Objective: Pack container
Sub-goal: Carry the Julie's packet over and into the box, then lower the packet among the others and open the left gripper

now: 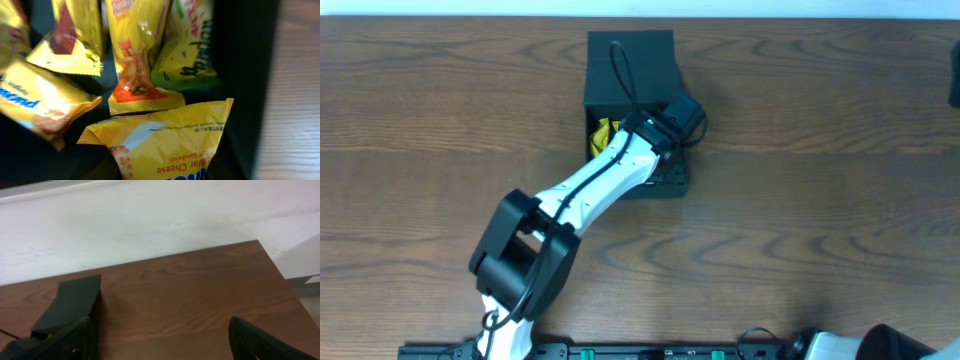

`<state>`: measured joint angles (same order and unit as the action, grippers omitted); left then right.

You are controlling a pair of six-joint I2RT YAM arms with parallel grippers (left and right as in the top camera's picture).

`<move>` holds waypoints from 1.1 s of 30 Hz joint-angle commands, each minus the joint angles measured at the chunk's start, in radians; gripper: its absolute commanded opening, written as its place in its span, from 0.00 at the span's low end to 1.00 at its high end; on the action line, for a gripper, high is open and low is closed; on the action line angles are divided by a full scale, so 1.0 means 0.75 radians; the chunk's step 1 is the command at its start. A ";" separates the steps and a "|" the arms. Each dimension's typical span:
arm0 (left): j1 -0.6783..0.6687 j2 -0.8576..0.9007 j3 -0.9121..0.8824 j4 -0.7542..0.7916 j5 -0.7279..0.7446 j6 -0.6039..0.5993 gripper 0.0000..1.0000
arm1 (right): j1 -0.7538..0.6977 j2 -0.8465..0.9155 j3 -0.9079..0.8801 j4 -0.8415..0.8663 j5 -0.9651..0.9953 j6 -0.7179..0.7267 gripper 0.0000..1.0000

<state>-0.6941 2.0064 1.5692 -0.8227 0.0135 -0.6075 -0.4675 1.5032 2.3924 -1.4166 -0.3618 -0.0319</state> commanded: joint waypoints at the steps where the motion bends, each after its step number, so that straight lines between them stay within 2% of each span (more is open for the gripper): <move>1: 0.006 0.057 -0.019 0.012 0.044 -0.024 0.22 | -0.011 -0.020 -0.001 0.000 -0.017 -0.009 0.86; 12: 0.006 0.066 -0.019 0.005 0.156 -0.033 0.31 | -0.011 -0.019 -0.001 0.006 -0.017 -0.009 0.86; 13: 0.006 0.066 -0.020 0.001 0.151 -0.033 0.38 | -0.011 -0.019 -0.001 0.006 -0.017 -0.010 0.86; 14: 0.006 0.066 -0.019 -0.002 0.151 -0.032 0.48 | -0.011 -0.019 -0.001 0.006 -0.017 -0.010 0.86; 15: 0.006 0.066 -0.019 -0.006 0.151 -0.030 0.63 | -0.011 -0.019 -0.001 0.006 -0.017 -0.009 0.86; 16: 0.007 0.066 -0.020 -0.012 0.149 -0.025 0.72 | -0.011 -0.019 -0.001 0.006 -0.016 -0.010 0.86; 18: 0.006 0.066 -0.020 -0.025 0.146 -0.022 0.77 | -0.011 -0.019 -0.001 0.006 -0.016 -0.010 0.86; 22: 0.010 0.066 -0.019 -0.035 0.146 0.004 0.78 | -0.011 -0.019 -0.001 0.006 -0.016 -0.010 0.86; 27: 0.044 0.057 -0.010 -0.035 0.143 0.004 0.72 | -0.011 -0.019 -0.001 0.004 -0.016 -0.010 0.86; 33: 0.108 0.023 0.067 -0.045 0.149 0.045 0.72 | -0.011 -0.017 -0.001 0.004 -0.016 -0.010 0.86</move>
<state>-0.6300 2.0487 1.5734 -0.8520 0.1131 -0.6010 -0.4675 1.5021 2.3924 -1.4143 -0.3668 -0.0319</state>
